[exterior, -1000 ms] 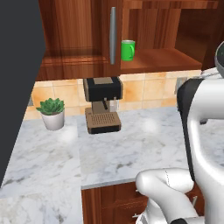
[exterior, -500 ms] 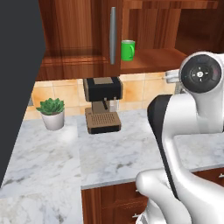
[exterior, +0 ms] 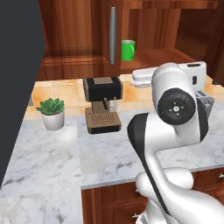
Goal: Open the cabinet directly in front. Then move the liquor and the mug to the dining counter with the jar on it.
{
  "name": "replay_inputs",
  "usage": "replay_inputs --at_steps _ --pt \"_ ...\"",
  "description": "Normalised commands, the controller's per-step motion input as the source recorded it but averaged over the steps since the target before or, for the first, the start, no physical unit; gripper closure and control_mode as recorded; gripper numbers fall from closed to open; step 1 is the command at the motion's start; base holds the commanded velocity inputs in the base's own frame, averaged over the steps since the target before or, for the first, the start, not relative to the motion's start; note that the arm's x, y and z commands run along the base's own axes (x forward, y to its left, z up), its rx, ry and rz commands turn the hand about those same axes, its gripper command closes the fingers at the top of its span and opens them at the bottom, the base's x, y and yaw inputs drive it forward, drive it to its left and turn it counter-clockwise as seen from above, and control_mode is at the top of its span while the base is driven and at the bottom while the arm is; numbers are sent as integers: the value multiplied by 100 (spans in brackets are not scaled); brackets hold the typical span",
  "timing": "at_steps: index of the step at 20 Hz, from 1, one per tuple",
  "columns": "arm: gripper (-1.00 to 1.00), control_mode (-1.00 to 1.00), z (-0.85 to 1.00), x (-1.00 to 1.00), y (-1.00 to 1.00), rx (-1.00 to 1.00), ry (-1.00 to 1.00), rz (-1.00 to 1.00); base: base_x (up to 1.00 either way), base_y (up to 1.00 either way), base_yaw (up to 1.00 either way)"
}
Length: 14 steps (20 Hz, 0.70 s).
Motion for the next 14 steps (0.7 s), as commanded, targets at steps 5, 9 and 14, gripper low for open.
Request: replay_inputs --at_steps 5,9,14 --pt "-100 -100 17 38 82 0 -6 18 0 0 0" --pt "-100 -100 20 52 66 0 -11 15 0 0 0" --pt "-100 -100 3 57 45 0 -15 14 0 0 0"
